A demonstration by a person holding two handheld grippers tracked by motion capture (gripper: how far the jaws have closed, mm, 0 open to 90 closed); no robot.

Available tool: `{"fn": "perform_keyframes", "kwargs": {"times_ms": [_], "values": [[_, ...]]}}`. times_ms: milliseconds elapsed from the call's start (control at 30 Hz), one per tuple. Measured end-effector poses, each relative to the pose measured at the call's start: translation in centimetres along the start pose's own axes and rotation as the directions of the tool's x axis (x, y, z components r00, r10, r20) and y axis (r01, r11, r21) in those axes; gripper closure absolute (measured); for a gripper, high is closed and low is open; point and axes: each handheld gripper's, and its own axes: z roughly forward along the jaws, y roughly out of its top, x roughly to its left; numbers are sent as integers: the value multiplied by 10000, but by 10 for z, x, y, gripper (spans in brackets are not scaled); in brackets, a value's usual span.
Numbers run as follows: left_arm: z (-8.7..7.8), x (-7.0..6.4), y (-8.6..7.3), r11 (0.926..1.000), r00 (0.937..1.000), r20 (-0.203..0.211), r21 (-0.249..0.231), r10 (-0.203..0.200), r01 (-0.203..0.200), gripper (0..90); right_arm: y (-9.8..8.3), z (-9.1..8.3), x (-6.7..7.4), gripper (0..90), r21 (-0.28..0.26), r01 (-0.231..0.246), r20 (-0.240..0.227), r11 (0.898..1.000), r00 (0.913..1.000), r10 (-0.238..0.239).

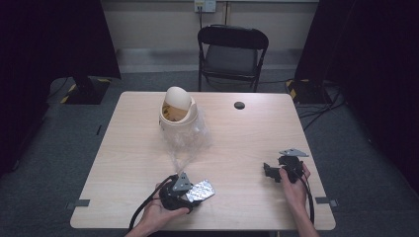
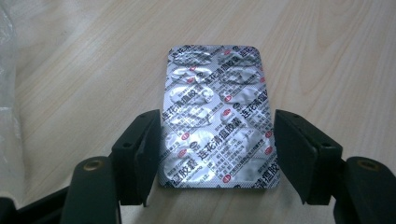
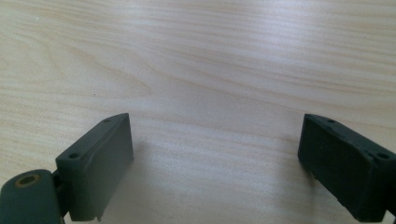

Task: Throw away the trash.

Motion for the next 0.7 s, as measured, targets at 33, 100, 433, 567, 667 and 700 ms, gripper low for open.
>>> {"fn": "perform_keyframes", "kwargs": {"times_ms": [33,100,433,567,667,700], "values": [[0,0,0,10000,10000,22,42,19,-19,343,0,0,0,94,-1,2,1,10000,10000,-2],[0,2,-1,9998,9997,180,-130,-148,150,343,0,0,0,94,-1,3,0,10000,10000,-3],[-10,12,-2,9979,9986,106,-361,-526,529,342,0,0,0,94,4,12,-21,10000,10000,-12],[-15,17,-2,9935,9966,313,-820,-767,790,342,0,0,0,94,4,19,-24,10000,10000,-19],[-21,22,-1,9915,9952,187,-863,-961,974,342,0,0,0,94,16,23,-39,10000,10000,-23],[-22,23,-1,9896,9941,220,-949,-1062,1078,342,0,0,0,94,16,28,-44,10000,10000,-28]]}}
